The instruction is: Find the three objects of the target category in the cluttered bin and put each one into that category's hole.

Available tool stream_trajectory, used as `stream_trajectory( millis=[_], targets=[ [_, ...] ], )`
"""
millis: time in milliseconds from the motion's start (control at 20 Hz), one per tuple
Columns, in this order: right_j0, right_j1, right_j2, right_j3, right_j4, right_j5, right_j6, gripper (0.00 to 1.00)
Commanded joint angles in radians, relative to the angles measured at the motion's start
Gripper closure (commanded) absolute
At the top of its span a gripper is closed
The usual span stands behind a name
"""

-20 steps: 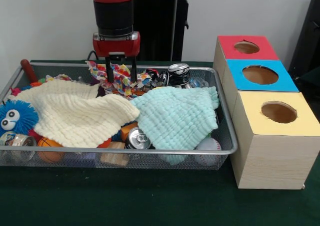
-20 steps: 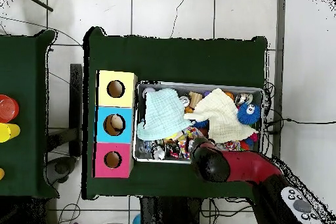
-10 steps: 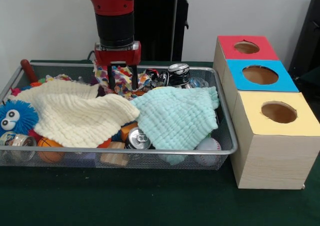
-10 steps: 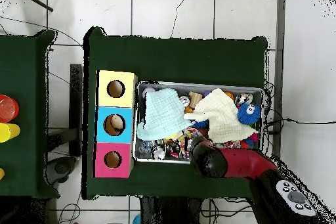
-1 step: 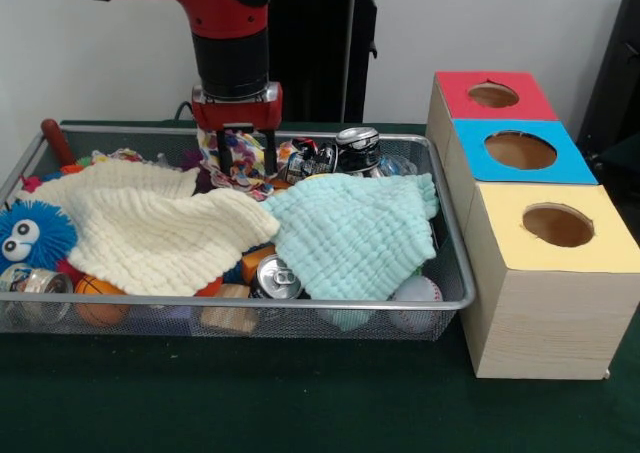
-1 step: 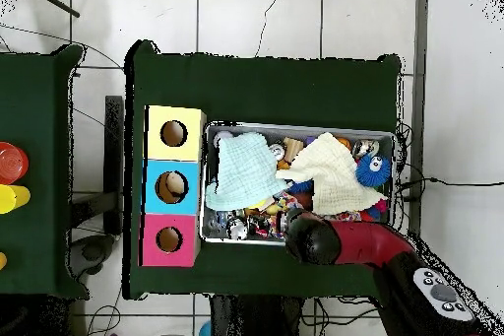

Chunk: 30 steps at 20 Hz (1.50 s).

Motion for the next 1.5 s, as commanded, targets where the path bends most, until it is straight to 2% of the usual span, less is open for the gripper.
stream_trajectory(
  millis=[50,650,950,1250,1500],
  targets=[
    [-0.002,0.024,0.001,-0.086,0.000,0.129,-0.011,0.00],
    [0.018,0.017,-0.006,-0.098,0.022,0.213,-0.004,0.00],
    [0.003,0.029,0.036,-0.126,0.062,0.345,-0.058,0.00],
    [0.027,0.037,0.030,-0.175,0.066,0.426,-0.049,0.00],
    [0.021,0.048,0.042,-0.183,0.069,0.458,-0.054,0.00]
  ],
)
